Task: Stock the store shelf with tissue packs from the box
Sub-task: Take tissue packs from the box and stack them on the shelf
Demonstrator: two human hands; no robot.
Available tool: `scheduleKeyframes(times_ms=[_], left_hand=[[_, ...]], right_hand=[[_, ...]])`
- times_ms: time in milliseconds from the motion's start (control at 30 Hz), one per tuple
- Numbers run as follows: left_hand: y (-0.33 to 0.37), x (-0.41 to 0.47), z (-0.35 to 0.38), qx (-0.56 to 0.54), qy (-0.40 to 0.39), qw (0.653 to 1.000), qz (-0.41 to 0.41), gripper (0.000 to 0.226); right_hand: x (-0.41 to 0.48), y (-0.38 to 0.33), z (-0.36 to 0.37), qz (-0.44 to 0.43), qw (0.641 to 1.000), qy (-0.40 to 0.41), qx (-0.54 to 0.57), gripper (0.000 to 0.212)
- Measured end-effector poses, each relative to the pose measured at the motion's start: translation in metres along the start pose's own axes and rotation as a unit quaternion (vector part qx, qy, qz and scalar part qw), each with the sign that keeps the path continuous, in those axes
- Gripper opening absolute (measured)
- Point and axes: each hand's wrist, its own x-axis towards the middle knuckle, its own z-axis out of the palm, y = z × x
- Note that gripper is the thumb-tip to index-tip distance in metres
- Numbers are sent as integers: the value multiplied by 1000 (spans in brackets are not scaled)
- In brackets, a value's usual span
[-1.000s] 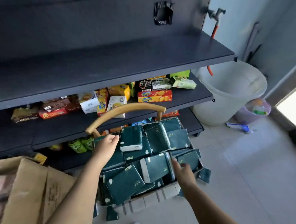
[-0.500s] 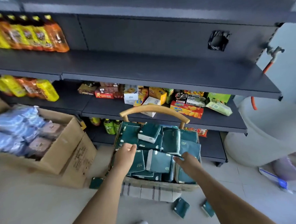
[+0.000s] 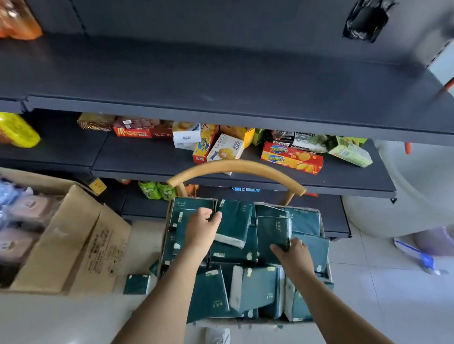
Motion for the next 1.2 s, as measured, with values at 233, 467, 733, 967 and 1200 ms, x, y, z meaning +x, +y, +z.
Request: scheduleKeyframes(times_ms=[233, 467, 733, 967, 1200], left_hand=[[15, 54, 16, 59, -67, 996, -13, 55], [22, 83, 18, 159, -133, 978, -33, 68], [25, 81, 16, 131, -167, 975, -58, 56], [40, 67, 5, -13, -133, 988, -81, 53], [79, 23, -50, -289, -99, 949, -82, 27]], right_hand=[[19, 10, 19, 54, 992, 55, 100, 40], [30, 21, 15, 76, 987, 36, 136, 39], [22, 18, 0, 18, 980, 39, 195, 30], [16, 16, -19, -27, 961, 8, 275, 30], [-3, -19, -86, -122, 925, -9, 361, 24]])
